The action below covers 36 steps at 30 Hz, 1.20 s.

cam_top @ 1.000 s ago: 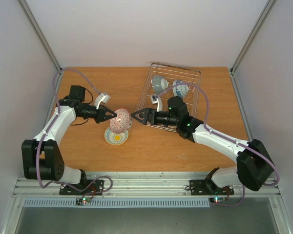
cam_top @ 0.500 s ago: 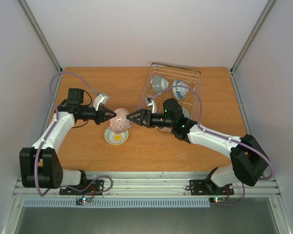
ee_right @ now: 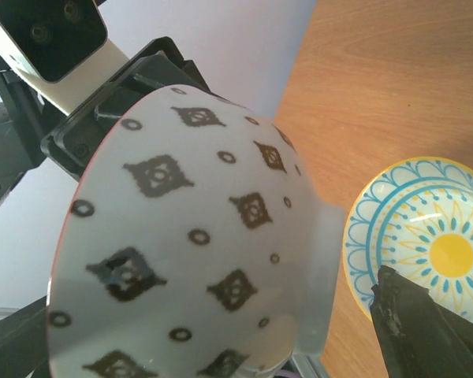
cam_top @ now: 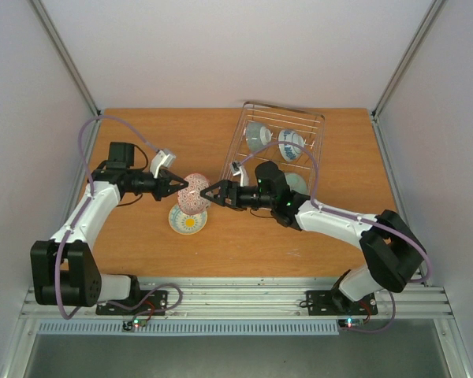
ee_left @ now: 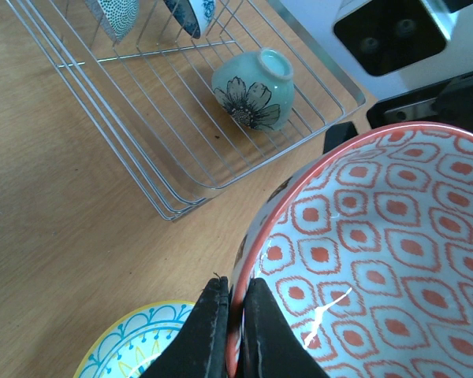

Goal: Load the bowls into the dish rack

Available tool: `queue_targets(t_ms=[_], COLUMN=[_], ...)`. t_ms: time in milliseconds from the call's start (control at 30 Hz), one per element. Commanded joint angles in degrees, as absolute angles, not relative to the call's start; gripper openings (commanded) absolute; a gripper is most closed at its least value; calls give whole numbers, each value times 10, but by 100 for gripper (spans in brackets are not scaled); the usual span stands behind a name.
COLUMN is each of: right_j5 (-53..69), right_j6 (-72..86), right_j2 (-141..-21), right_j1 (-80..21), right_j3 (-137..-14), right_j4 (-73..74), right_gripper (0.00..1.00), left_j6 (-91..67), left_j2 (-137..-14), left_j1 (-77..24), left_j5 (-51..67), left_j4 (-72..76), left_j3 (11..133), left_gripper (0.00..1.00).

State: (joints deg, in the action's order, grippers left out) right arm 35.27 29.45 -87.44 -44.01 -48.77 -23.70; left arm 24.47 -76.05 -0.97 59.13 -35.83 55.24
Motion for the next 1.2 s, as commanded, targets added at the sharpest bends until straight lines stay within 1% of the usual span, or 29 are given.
queue_targets(t_ms=[0, 67, 133, 233, 333, 433, 600, 667, 700, 733, 767, 833, 900, 1067, 1167], right_j5=[372, 377, 378, 378, 379, 380, 379, 377, 375, 372, 369, 353, 320, 184, 118], right_j6=[329, 332, 332, 332, 331, 330, 326, 323, 320, 315, 308, 283, 235, 117, 63], right_j2=[-888, -890, -888, -885, -882, -883, -883, -882, -881, -879, -876, -865, -847, -792, -772], right_j1=[-444, -444, -445, -445, -445, -445, -444, -444, -444, -445, -444, -444, -444, -443, -443], right_j3=[-480, -479, -479, -480, -481, -481, -483, -484, -485, -487, -489, -499, -517, -587, -626], right_j4=[-320, -331, -332, -333, -332, -333, -331, -327, -321, -313, -301, -258, -176, 50, 130], right_gripper=[93, 89, 82, 68, 51, 35, 13, 6, 3, 2, 1, 1, 1, 1, 1], left_j6=[252, 252, 253, 254, 254, 253, 249, 244, 242, 241, 240, 238, 235, 219, 203], left_j2=[-744, -745, -746, -747, -747, -748, -749, -749, -750, -750, -751, -749, -743, -736, -737], left_j1=[-7, -7, -7, -7, -7, -7, -7, -7, -7, -7, -7, -7, -7, -7, -7], left_j5=[640, 641, 644, 645, 644, 644, 634, 631, 629, 627, 625, 621, 610, 571, 549], left_j4=[-348, -349, -349, -350, -350, -352, -352, -350, -349, -349, -349, -348, -343, -322, -302], left_j3=[554, 554, 554, 553, 553, 553, 556, 555, 555, 555, 555, 553, 550, 544, 537], left_gripper=[0, 0, 1, 0, 1, 0, 1, 4, 8, 15, 25, 40, 47, 55, 57])
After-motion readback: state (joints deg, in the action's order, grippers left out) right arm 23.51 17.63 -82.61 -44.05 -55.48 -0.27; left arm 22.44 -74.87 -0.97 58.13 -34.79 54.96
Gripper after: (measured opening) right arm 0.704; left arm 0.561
